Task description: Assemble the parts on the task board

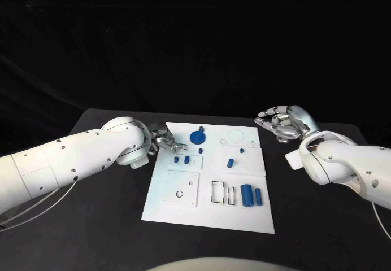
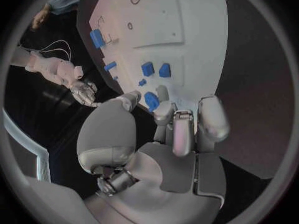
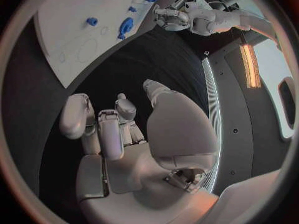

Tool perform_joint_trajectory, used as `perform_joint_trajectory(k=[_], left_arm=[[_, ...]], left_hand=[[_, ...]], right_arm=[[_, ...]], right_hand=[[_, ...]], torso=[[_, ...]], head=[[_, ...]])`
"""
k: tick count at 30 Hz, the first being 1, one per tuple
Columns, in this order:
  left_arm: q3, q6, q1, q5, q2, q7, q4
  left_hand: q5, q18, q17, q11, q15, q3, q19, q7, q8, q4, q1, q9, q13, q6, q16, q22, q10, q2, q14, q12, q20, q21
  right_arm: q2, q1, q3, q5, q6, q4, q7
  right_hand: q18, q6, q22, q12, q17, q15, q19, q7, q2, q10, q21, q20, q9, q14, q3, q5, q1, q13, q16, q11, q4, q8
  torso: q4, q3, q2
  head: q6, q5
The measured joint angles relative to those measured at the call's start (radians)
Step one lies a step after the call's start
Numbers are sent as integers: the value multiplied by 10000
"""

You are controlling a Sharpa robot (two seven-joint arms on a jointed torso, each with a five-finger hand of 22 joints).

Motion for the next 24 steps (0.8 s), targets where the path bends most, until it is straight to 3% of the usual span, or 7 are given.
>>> perform_joint_trajectory(k=[4,8,10,12,13,19,24], left_arm=[[33,-356,0,58,-100,184,50],[41,-796,0,199,-104,916,81],[-13,-1073,0,338,-55,1761,76],[-42,-1323,-32,425,8,2577,75],[-53,-1501,-75,461,51,3121,75],[-144,-2205,-286,361,317,5291,-130],[-229,-2491,-348,-358,564,6191,-441]], left_hand=[[0,-2,0,53,0,-195,-202,67,0,-19,110,-56,-537,-226,-132,-425,-397,59,0,-356,13,-300],[116,278,-135,398,293,-86,-1160,415,-122,-135,1433,-229,-2926,-1179,-921,-2582,-2254,158,-32,-1968,152,-1759],[116,503,-1375,718,583,331,-2079,776,-346,-251,2452,-406,-3714,-1788,-1810,-4247,-3405,326,-599,-2770,356,-3016],[116,550,-2303,939,790,534,-2536,1010,-512,-299,3069,-581,-4060,-2095,-2415,-4927,-3984,311,-1200,-3201,569,-3656],[116,550,-2485,1007,859,562,-2608,1086,-577,-328,3282,-660,-4187,-2171,-2523,-5044,-4114,260,-1333,-3341,643,-3789],[116,549,-4803,1385,1205,1164,-2953,1384,-1509,-877,4601,-1539,-5705,-2293,-3968,-5332,-5093,-251,-3099,-5197,988,-4240],[116,652,-5249,1400,1226,1441,-2928,1350,-2109,-1245,5003,-2114,-6712,-2026,-3995,-5228,-5107,-472,-3123,-6192,1012,-4068]], right_arm=[[-7,0,-1,12,-21,-3,16],[-9,-2,-1,20,-38,-5,29],[-6,-3,-1,23,-45,-5,37],[-2,-3,-1,25,-49,-5,44],[-1,-3,-1,26,-51,-5,49],[5,-6,-1,34,-57,-3,73],[12,-10,-1,40,-60,-1,98]], right_hand=[[0,-26,-39,0,-40,0,-16,26,0,-23,-59,16,0,0,-17,41,0,-32,0,22,17,0],[-2,-32,-112,-66,-117,0,-123,32,0,-126,-157,16,1,0,-28,41,0,-119,-60,17,27,74],[-1,-32,-176,-160,-192,0,-168,32,2,-203,-272,15,1,0,-27,80,2,-213,-112,18,27,75],[16,-33,-247,-265,-279,0,-227,32,108,-368,-379,13,15,0,-28,114,108,-375,-158,13,28,155],[150,-33,-295,-360,-350,0,-289,32,152,-493,-447,3,23,0,-27,195,153,-519,-215,16,28,155],[153,-68,-484,-763,-608,0,-409,-2,225,-892,-726,-19,38,0,-55,565,225,-1138,-331,-35,55,262],[154,-68,-538,-816,-676,0,-409,-2,220,-960,-777,-20,38,0,-55,622,307,-1285,-386,-32,55,269]], torso=[[0,-4,1],[9,-4,2],[14,-4,2],[13,-5,1],[12,-6,2],[1,-11,8],[4,-7,7]], head=[[6,-22],[29,-68],[43,-80],[62,-94],[71,-105],[102,-149],[112,-172]])
